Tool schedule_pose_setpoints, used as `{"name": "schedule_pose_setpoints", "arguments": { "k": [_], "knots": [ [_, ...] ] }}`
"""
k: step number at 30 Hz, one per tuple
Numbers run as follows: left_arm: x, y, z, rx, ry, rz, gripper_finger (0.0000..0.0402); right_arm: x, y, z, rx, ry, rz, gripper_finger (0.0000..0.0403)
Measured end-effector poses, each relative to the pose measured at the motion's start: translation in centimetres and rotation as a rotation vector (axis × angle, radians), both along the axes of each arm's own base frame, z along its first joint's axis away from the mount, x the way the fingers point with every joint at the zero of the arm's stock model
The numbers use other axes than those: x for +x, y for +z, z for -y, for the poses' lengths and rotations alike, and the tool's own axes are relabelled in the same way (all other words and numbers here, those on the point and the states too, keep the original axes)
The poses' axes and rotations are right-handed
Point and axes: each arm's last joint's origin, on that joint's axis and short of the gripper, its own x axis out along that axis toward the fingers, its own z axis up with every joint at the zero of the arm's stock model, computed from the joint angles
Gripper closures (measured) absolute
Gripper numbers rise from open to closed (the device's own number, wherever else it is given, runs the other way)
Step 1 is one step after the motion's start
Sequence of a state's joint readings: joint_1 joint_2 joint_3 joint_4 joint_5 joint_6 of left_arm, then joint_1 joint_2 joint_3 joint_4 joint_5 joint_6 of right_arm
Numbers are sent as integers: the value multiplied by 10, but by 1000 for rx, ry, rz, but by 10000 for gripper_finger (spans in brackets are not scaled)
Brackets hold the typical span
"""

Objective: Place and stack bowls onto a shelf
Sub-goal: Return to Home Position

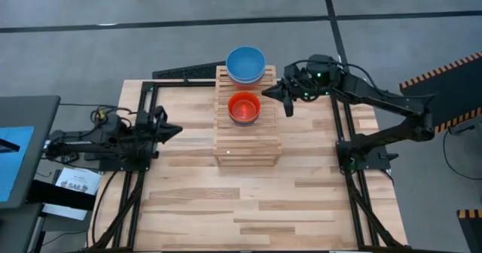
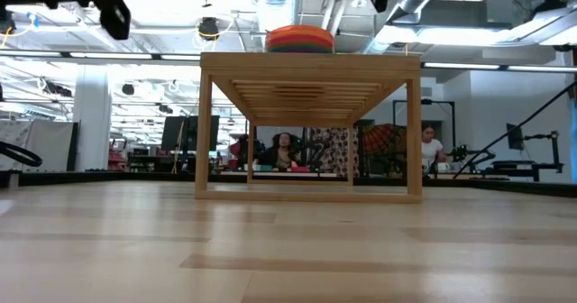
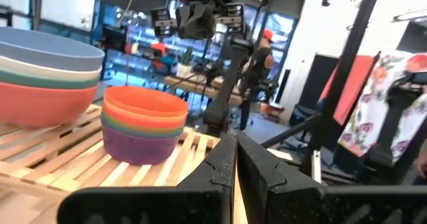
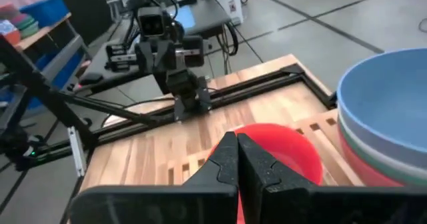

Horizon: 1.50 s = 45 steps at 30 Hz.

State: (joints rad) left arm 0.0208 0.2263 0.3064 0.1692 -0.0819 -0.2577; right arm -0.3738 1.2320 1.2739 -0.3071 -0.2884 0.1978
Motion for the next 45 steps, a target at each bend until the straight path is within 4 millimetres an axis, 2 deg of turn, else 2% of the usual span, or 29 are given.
{"name": "schedule_pose_setpoints", "arguments": {
  "k": [8, 15, 25, 31, 35, 38, 45],
  "knots": [
    [-15, -33, 1, 5, -15, 73, 401, 0, -5, -10, 27, 34, -63, 382],
    [-5, -65, 1, -54, -54, 103, 401, -2, -17, -20, 70, 68, -181, 384],
    [-4, -69, 1, -28, -58, 78, 402, -6, -19, -37, 107, 144, -239, 385],
    [0, -80, 2, -178, -97, -30, 402, -20, -23, -47, 95, 185, -284, 385],
    [1, -90, 2, -223, -98, -128, 402, -37, -42, -53, 100, 235, -250, 385],
    [2, -98, 2, -214, -90, -209, 401, -55, -67, -59, 97, 246, -219, 385],
    [2, -98, 2, -193, -97, -229, 402, -92, -124, -74, 91, 272, -30, 385]
  ]
}}
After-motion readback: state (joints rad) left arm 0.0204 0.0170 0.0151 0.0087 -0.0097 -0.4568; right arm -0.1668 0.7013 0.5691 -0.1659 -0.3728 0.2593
